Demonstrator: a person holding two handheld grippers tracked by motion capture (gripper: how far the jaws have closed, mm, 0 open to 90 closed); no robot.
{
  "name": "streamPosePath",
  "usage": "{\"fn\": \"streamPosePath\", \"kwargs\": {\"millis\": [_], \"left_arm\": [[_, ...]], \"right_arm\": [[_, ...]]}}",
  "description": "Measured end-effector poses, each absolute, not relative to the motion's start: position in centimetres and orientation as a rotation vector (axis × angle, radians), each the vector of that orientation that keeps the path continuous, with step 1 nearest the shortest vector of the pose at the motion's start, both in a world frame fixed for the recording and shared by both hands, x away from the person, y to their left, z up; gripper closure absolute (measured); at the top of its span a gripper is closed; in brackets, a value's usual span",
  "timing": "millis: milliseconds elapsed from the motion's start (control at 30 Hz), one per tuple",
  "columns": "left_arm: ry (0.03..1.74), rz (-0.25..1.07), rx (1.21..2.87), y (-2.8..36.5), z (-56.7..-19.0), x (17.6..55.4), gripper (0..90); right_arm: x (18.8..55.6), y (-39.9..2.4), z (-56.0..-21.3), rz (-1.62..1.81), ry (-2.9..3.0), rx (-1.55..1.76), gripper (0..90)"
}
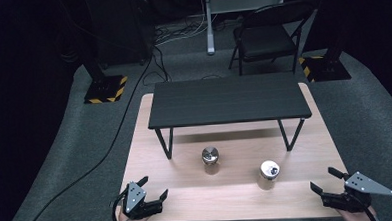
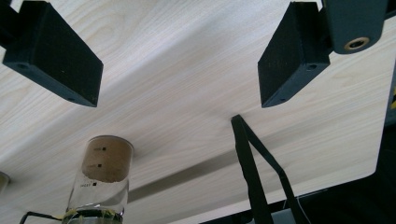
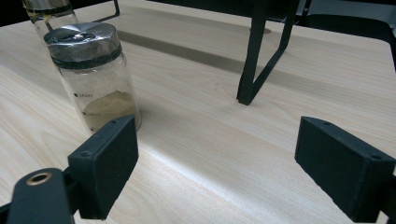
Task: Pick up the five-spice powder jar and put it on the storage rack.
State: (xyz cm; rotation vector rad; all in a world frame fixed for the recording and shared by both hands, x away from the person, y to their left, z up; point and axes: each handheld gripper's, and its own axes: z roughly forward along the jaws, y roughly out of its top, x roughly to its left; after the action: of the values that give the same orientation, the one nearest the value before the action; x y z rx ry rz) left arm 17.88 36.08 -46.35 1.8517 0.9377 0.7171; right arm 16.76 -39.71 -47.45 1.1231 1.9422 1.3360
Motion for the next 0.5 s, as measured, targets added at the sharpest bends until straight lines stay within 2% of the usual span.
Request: {"fn": "streamPosePath", "kwargs": {"millis": [500], "left_arm": [[0.928,0.699,1.857,35.33,-46.26,18.24,7.2]], "right_arm": [[16.75,-39.55,-47.42,1.332,1.948,1.115,12.1]]}}
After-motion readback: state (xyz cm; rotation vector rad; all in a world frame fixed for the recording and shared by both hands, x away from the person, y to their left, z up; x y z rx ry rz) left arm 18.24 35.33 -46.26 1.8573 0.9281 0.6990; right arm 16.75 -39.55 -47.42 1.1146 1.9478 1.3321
